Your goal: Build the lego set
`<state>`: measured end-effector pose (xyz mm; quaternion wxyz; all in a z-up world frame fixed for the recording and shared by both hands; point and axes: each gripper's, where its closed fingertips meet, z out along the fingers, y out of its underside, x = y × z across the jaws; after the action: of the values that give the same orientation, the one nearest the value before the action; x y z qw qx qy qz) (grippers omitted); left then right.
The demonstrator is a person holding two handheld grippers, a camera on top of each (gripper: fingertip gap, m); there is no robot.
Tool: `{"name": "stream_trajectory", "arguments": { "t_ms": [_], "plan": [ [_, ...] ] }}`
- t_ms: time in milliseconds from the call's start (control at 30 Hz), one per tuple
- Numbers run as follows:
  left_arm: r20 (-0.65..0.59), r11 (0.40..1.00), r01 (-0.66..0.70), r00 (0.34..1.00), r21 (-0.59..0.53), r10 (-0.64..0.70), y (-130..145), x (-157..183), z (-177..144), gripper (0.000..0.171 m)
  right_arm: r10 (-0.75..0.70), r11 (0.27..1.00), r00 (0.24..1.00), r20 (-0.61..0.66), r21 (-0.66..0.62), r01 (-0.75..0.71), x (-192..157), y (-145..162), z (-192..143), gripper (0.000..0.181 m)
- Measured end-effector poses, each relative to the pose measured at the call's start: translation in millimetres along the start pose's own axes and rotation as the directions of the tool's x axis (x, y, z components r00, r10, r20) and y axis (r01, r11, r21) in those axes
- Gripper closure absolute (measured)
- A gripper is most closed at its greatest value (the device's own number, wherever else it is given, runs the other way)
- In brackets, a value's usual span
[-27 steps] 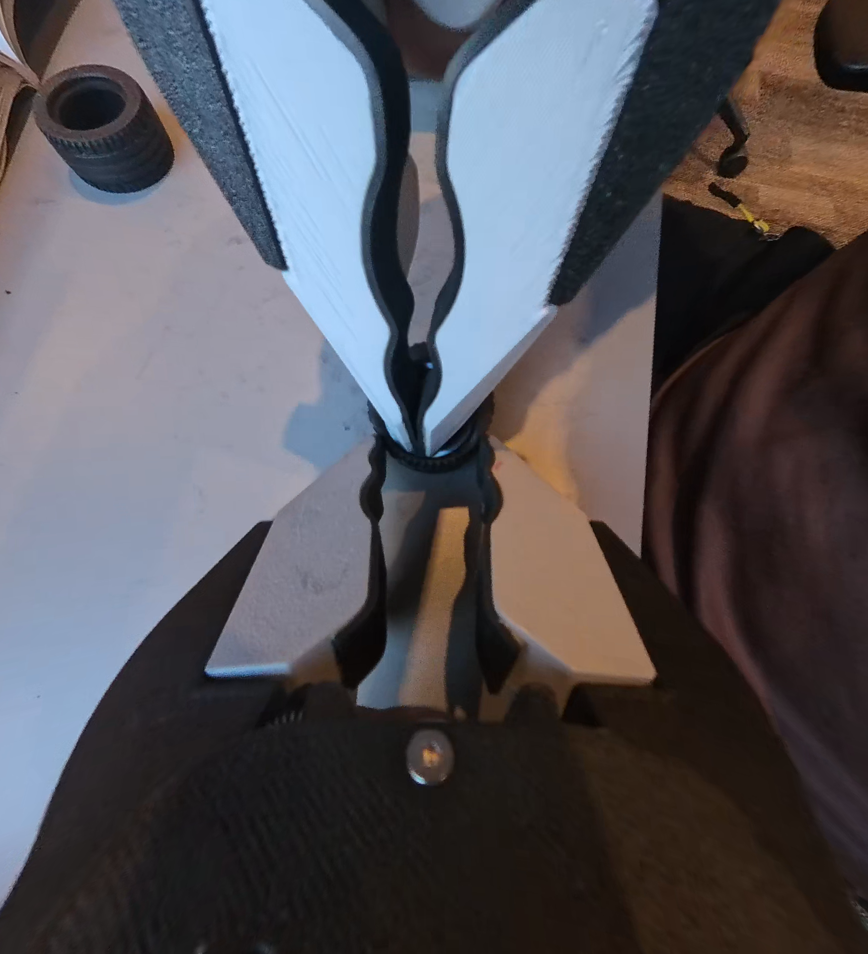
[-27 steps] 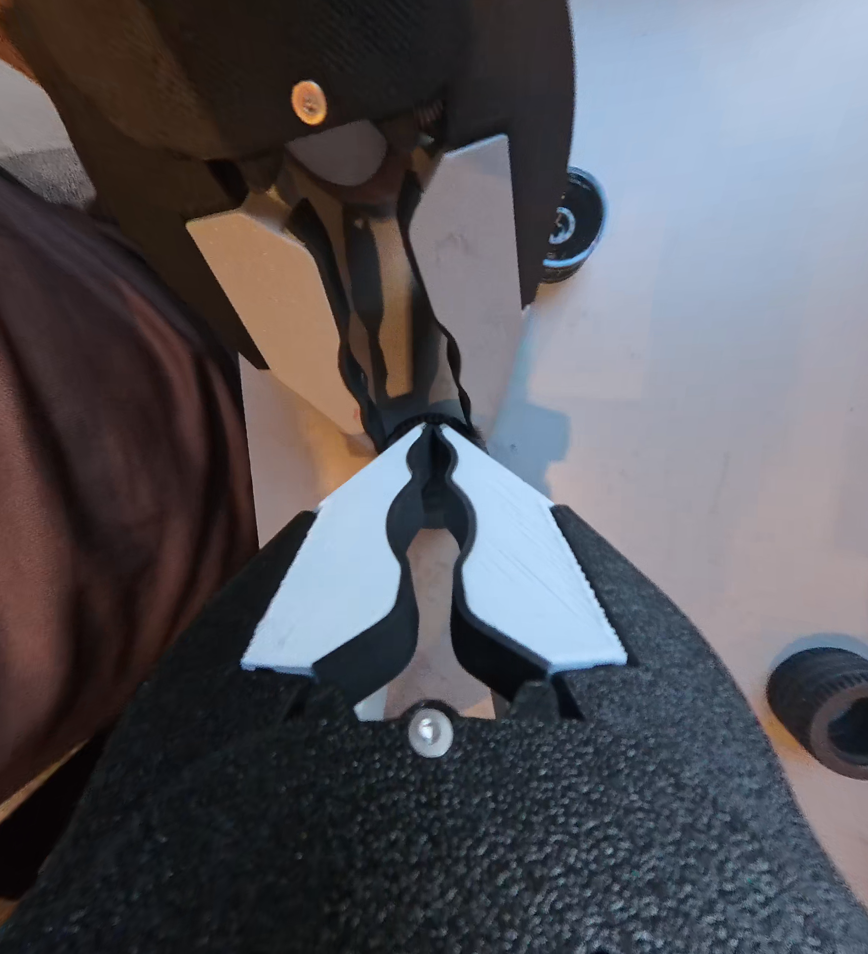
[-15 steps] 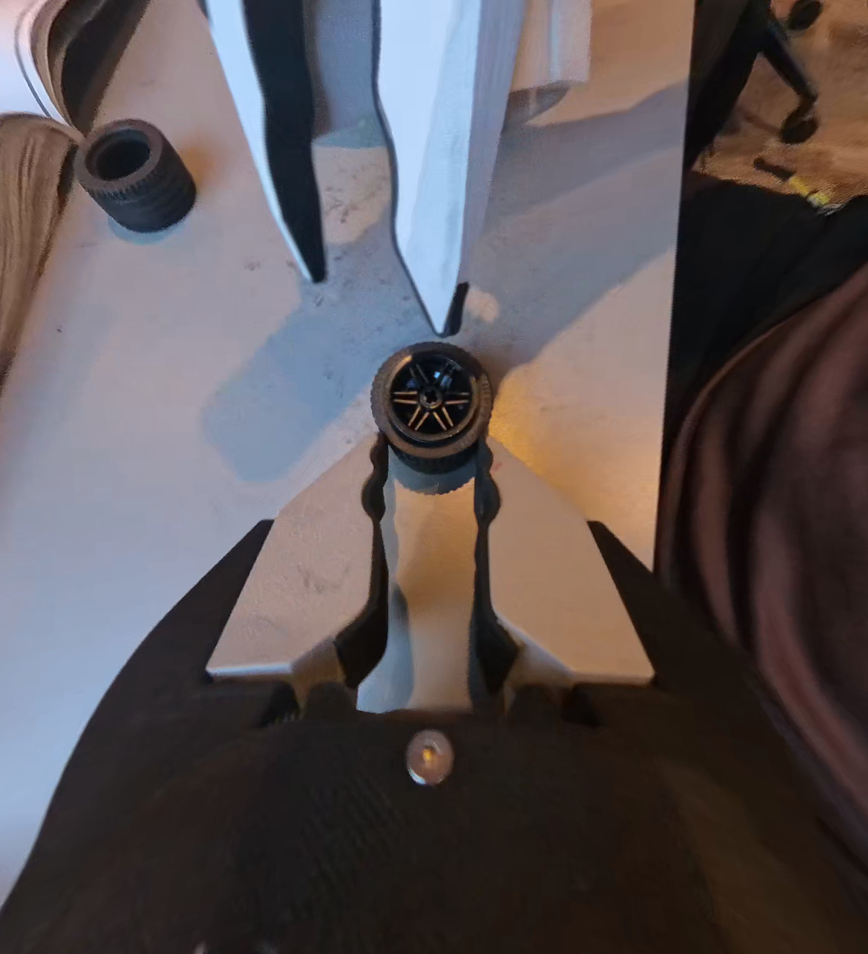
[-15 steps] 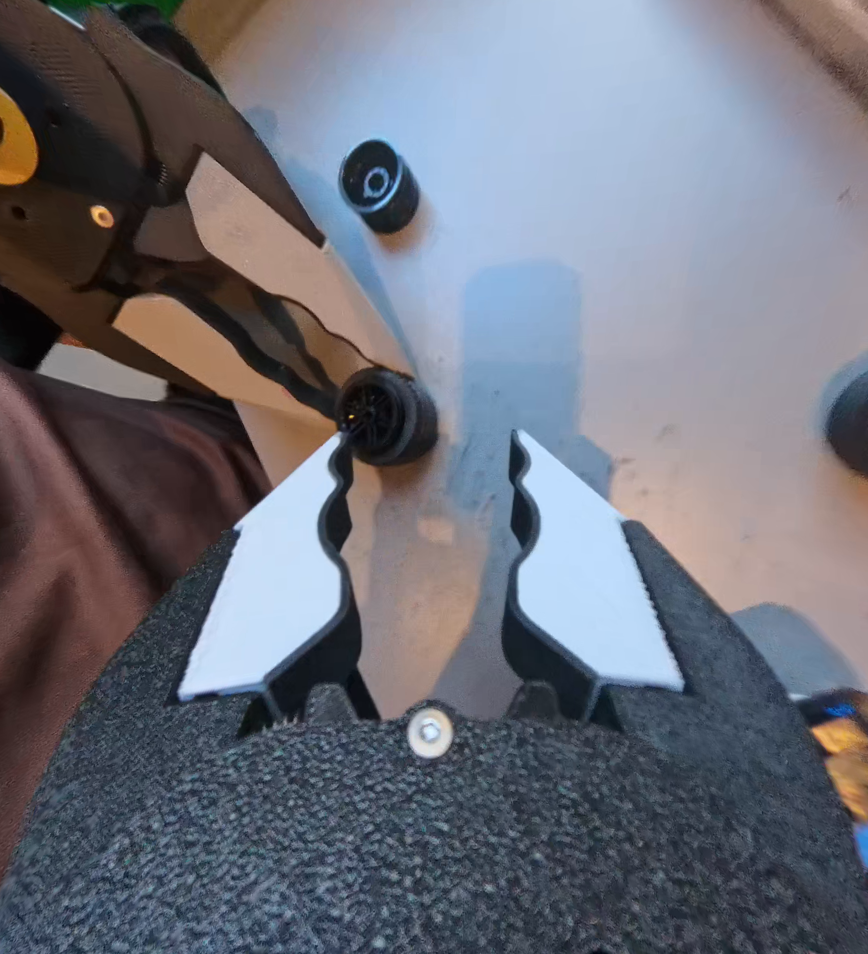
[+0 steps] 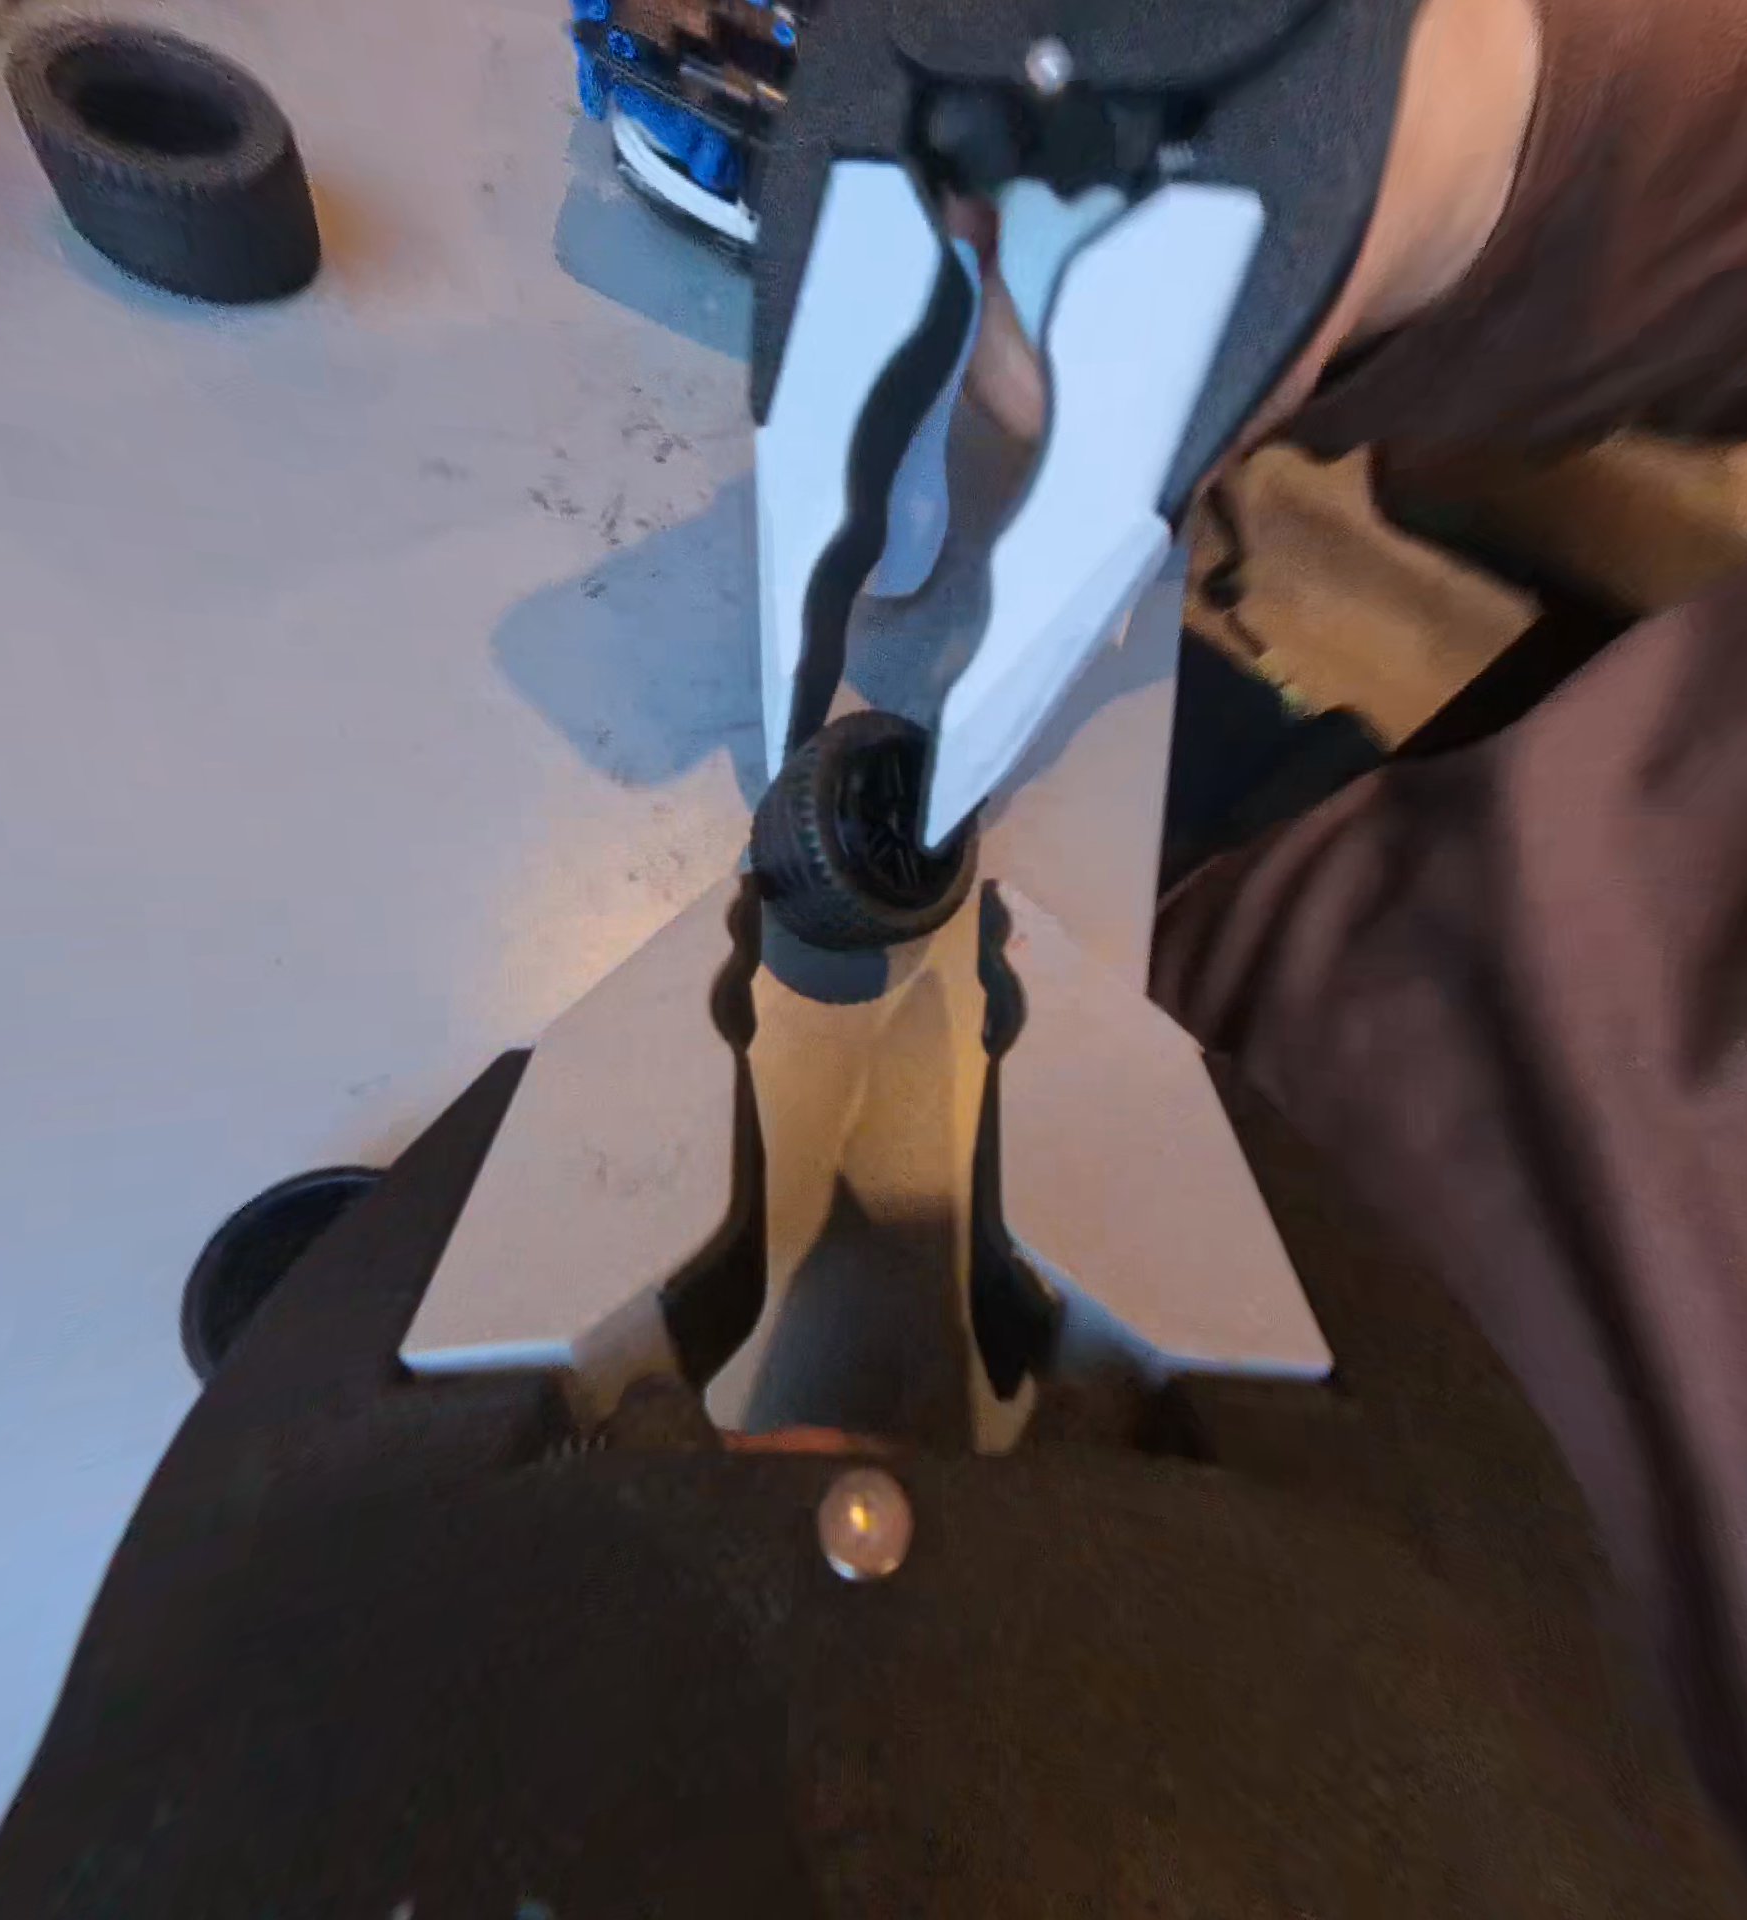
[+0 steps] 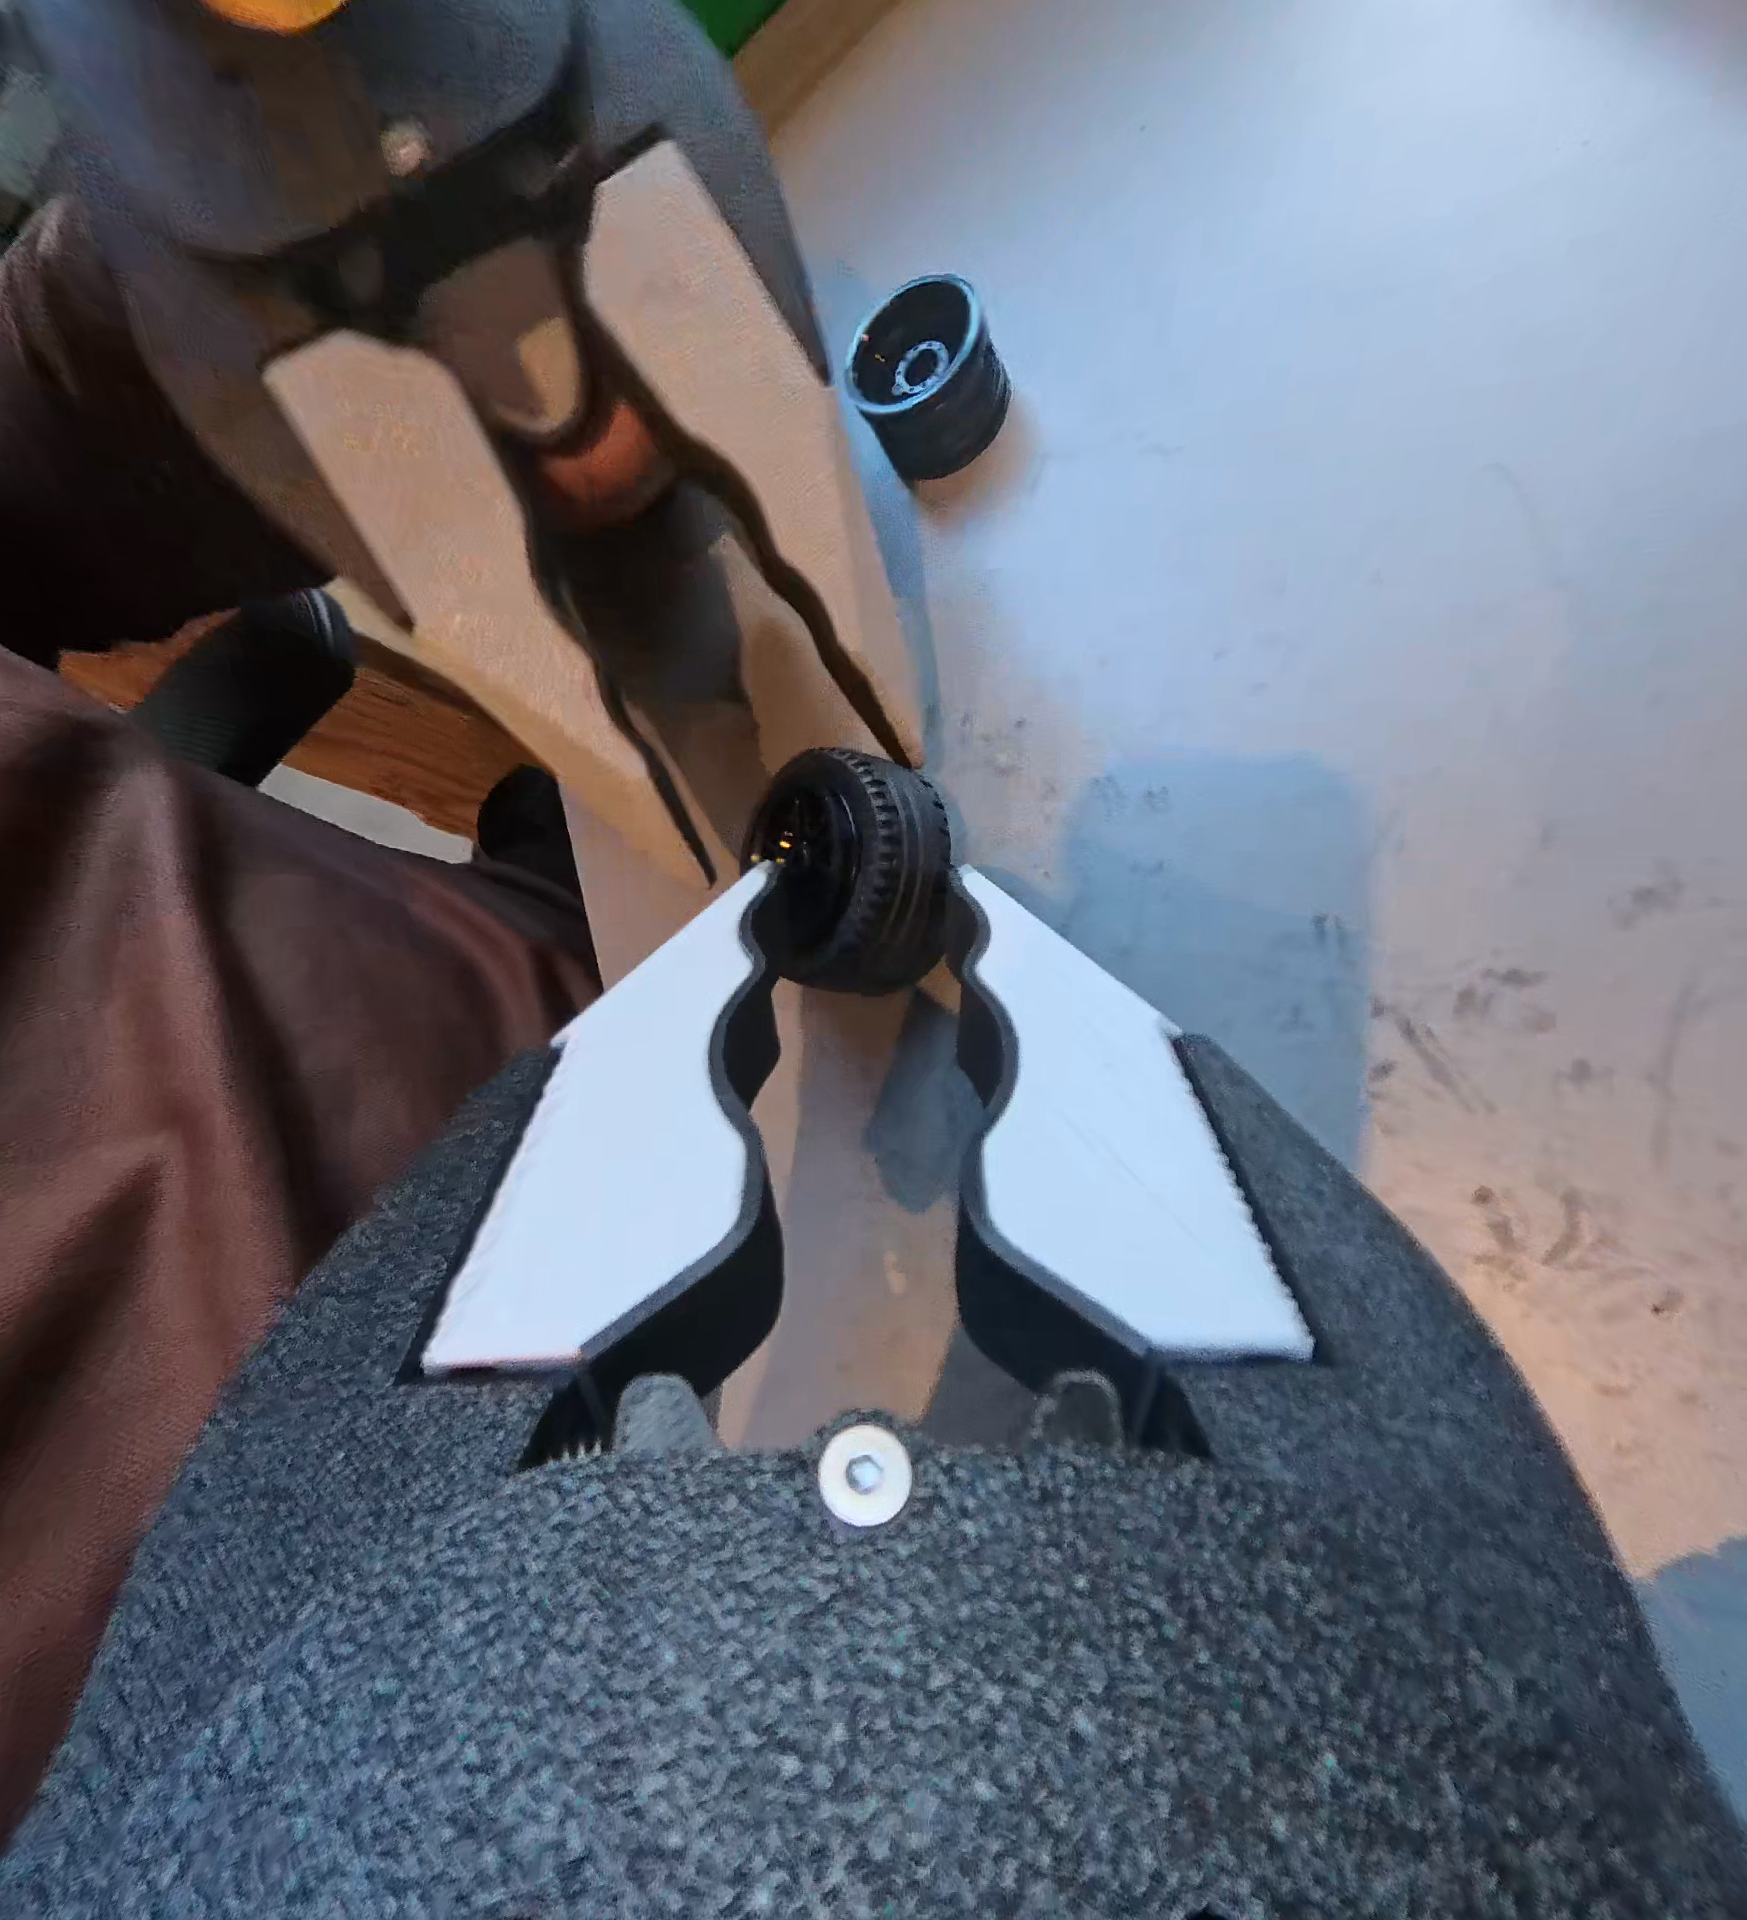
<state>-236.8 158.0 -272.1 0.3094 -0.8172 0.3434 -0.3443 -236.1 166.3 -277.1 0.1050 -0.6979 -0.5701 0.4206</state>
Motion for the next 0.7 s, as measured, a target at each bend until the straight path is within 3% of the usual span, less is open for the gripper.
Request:
{"name": "stream_trajectory", "arguments": {
  "t_ms": [100,300,567,700],
  "plan": [
    [-0.039,0.998,0.062,0.997,-0.010,-0.063,1,-2,0,0.140,-0.089,0.995,0.996,-0.022,0.037,0.090,-2,0,1,0.158],
    [-0.044,0.997,0.002,0.999,-0.075,-0.006,7,2,7,0.143,-0.162,0.986,0.985,-0.066,0.037,0.165,-6,-1,3,0.160],
    [0.020,0.997,0.003,1.000,-0.074,-0.002,6,-1,8,0.145,-0.097,0.990,0.994,-0.051,0.101,0.102,-3,-3,4,0.160],
    [0.063,0.997,-0.063,0.996,-0.038,0.066,2,2,8,0.145,0.063,0.981,0.998,-0.005,0.186,-0.061,-4,-8,-6,0.158]
  ]
}}
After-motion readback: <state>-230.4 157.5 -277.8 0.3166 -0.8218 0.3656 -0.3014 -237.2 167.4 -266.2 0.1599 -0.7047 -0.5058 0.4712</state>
